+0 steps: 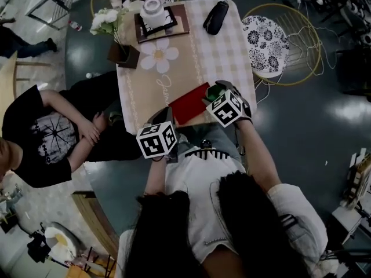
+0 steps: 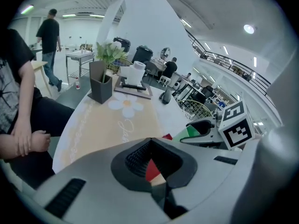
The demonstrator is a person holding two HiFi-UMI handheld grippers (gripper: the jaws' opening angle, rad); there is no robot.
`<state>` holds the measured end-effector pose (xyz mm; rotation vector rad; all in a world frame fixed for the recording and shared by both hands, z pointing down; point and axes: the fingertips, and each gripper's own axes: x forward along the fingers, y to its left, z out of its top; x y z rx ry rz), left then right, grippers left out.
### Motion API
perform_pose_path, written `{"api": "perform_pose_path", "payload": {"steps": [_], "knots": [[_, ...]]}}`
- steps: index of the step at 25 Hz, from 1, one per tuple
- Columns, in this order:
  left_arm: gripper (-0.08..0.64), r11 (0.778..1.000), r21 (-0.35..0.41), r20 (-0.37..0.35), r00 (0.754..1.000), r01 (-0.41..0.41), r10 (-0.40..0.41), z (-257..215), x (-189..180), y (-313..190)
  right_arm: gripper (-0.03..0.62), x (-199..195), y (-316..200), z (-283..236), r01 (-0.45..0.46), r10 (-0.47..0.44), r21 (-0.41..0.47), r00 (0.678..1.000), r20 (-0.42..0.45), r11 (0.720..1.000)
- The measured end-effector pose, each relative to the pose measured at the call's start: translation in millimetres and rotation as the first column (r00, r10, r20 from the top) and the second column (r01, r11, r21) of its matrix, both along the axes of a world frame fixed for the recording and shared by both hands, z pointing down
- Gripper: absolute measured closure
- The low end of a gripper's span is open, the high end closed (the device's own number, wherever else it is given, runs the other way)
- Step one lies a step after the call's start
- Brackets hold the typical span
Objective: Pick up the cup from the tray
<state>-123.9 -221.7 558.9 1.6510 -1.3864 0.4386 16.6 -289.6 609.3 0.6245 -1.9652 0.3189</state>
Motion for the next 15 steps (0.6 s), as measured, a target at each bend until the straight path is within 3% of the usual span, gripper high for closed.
{"api": "perform_pose_path", "payload": {"steps": [7, 15], "knots": [[0.552, 0.998, 0.0, 0.0, 0.998, -0.058, 0.058, -4.0, 23.4, -20.5, 0.267, 60.0, -24.9, 5.7, -0.145, 0.144, -0.013, 0.989, -0.018, 0.989], [0.552, 0.996, -0.001, -0.006, 0.996, -0.093, 0.093, -0.8, 44.2, -40.9, 0.267, 88.1, -33.9, 21.0, -0.194, 0.193, -0.041, 0.981, -0.03, 0.98]]}}
